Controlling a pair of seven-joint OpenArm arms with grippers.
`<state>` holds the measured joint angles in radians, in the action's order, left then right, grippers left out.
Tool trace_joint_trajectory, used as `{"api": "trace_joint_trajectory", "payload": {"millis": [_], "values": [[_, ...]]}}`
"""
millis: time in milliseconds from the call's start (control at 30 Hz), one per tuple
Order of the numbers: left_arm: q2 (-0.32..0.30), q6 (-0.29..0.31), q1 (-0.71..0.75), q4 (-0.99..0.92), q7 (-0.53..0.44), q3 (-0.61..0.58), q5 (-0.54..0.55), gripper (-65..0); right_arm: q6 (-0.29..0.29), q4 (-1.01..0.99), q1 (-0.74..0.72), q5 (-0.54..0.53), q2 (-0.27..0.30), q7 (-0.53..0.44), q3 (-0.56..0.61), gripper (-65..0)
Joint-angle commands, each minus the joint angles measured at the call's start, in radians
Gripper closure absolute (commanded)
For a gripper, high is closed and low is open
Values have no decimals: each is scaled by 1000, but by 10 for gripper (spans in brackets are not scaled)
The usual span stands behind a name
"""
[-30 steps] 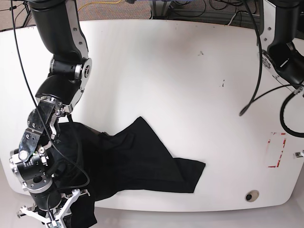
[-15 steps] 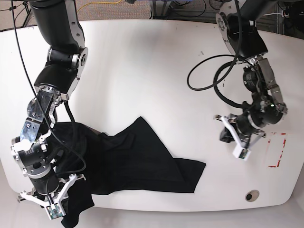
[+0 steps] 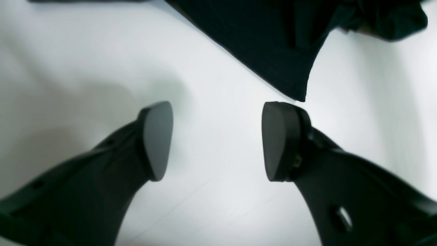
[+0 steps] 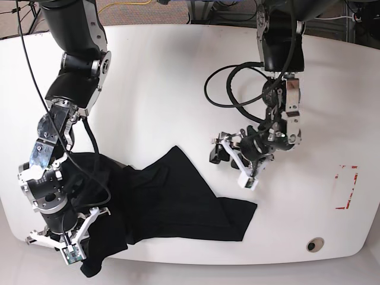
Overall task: Layout the t-shirt on the table in an organized manner, then fold the t-shirt properly
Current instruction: 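Move the left gripper to the shirt's middle and grasp the fabric, then drag the grasped fabric with the left gripper away from the right gripper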
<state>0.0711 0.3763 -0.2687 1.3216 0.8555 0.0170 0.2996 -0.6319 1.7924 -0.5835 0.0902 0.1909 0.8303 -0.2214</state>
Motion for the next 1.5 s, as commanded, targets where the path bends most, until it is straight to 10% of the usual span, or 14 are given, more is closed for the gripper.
{"api": "trace_joint_trajectory", "payload": {"millis": [0,733,1067,1333,1467], "values": [[25,-12,-62,-73,-84,-39,17,-389,7,19,-26,-7,8,-30,-2,0],[86,-79,-349,-890,-477,-67,134,-389,7,25,3,-7,2,-32,-59,0],[86,-81,-380,-976,-509,-159,253,-381,7,25,15,-7,2,-32,-59,0],[86,-79,-378,-977,-511,-263,346,0,7,25,17,-7,0,-32,-59,0],[86,-79,-378,-956,-511,-283,375,-10,7,25,17,-7,0,-32,-59,0]]}}
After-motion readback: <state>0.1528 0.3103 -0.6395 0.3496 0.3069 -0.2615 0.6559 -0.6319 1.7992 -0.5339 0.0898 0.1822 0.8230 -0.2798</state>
